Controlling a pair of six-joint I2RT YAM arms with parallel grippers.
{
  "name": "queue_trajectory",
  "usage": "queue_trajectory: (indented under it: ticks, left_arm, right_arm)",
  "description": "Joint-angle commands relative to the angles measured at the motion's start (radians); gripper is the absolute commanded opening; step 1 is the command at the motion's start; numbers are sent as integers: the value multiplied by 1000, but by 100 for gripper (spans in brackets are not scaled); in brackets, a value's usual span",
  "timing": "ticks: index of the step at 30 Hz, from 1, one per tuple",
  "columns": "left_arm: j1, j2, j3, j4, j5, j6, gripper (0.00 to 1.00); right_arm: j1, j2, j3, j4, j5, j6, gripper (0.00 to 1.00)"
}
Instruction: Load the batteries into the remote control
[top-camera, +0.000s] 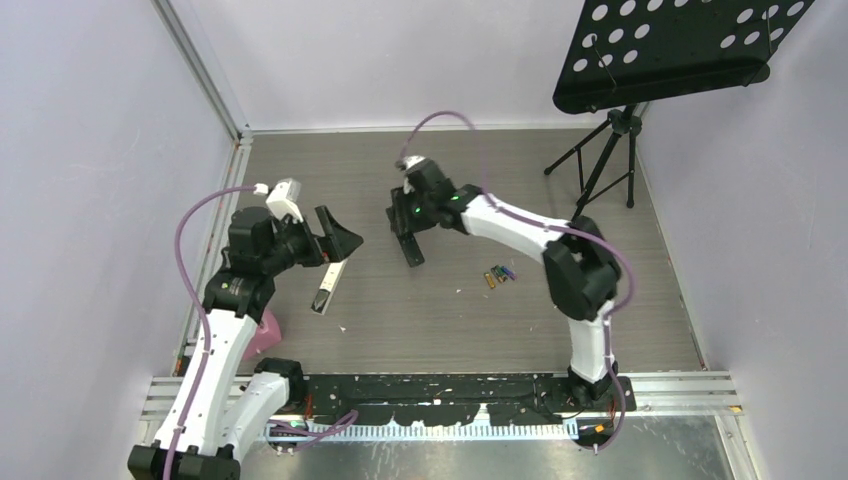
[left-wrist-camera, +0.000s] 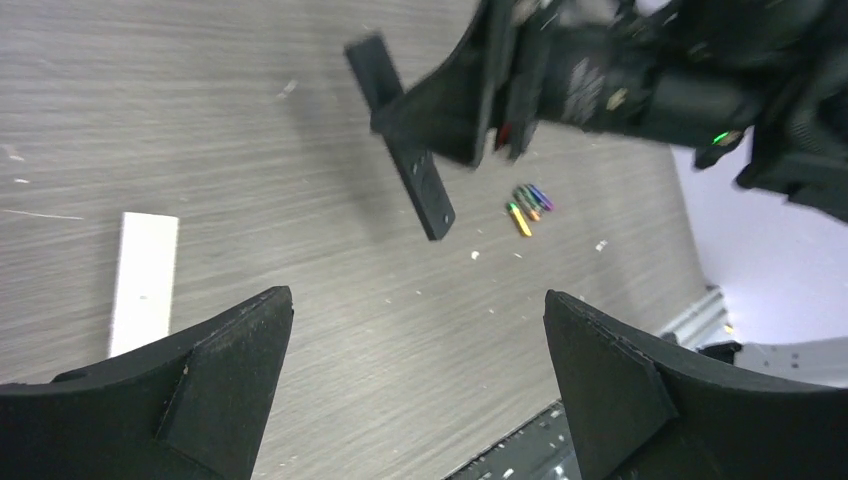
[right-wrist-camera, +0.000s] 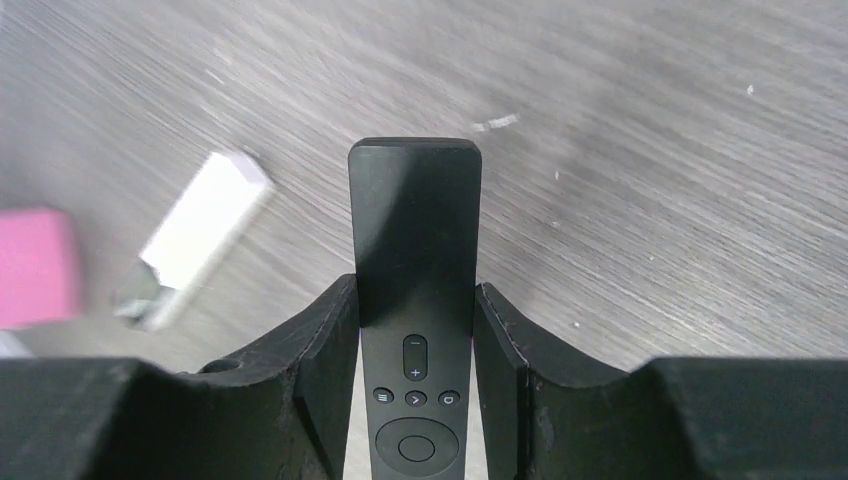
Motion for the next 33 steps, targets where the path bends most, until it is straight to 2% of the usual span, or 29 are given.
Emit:
queue_trajectory:
  ticks: [1,3,7,12,16,20,24,28,33]
  left_arm:
    - [-3,22,-44,195,191,-113,100]
    - [-3,38,-63,246,235,-164,100]
    - [-4,68,-97,395,343,-311,100]
    - [-21,96,-181,745,442,-575,100]
    - [-39,125,-178,797,437,-629,100]
    - [-42,154,-166,795,410,-676,100]
    - [-42,224,-132,824,470,-744,99]
    - [-42,262,-142,973,499,-850,89]
    - [-42,269,-143,983,493,-861,75]
  right_arm:
    - [-80,-198,-133,357,-202,373,31]
    - [-98,-241,-196,504,-274,494,32]
    - [-110,-295,-267,694,-321,674,32]
    - [-112,-290,-303,914,-382,905,33]
    - [-109,-263,-313,1090,-434,1062,33]
    - [-101,-242,-309,1174,-467,1128,33]
    - [-97,-243,-325,1197,-477,1141,33]
    - [-95,-252,-341,1191,-478,1125,33]
    - [-95,-245,-348,1189,-489,1119,33]
